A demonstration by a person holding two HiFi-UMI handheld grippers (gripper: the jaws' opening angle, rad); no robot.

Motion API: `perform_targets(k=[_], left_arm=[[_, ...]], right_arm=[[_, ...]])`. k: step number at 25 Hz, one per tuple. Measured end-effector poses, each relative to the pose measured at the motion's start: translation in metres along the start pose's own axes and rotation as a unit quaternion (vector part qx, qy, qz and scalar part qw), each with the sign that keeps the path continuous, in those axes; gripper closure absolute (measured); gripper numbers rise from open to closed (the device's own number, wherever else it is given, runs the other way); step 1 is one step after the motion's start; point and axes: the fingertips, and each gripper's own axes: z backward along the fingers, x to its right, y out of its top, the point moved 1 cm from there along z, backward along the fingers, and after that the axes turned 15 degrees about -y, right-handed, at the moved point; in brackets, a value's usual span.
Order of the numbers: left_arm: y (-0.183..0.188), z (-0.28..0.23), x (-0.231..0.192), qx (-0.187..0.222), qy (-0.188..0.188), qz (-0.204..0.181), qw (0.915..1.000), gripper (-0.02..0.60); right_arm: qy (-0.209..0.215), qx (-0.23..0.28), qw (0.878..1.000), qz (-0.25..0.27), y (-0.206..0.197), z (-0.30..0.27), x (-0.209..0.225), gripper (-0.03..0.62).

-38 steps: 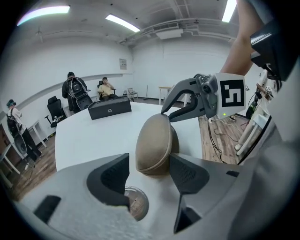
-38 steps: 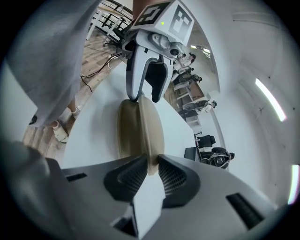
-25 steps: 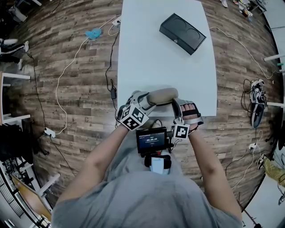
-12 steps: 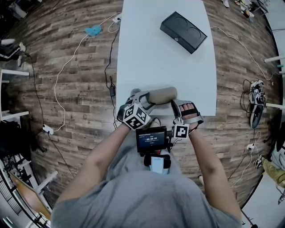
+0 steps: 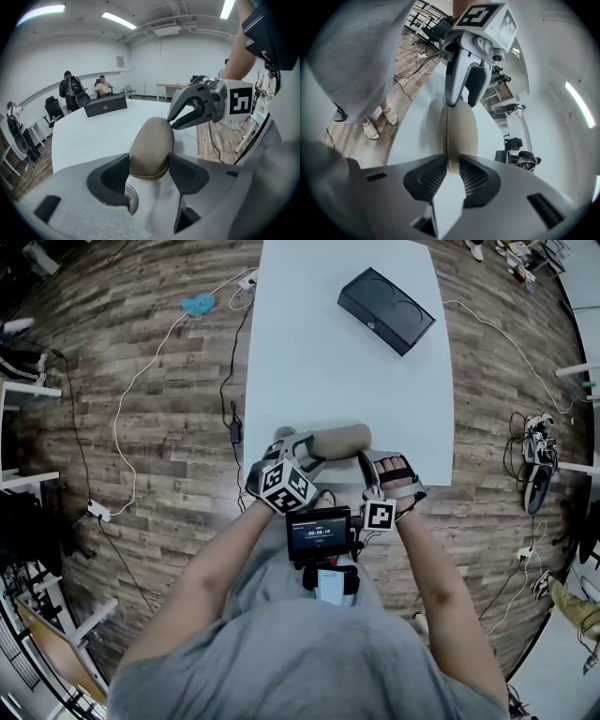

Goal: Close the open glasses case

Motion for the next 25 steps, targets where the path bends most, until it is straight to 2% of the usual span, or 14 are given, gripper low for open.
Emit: perform_targets(k=[25], left_arm=[[-0.0030, 0.0021, 0.0009, -0.002, 0.002, -0.006, 1.0000, 0.332]], right_arm=[[0.007, -0.002, 1.000, -0.004, 0.0041, -0.0001, 0.0002, 0.510]])
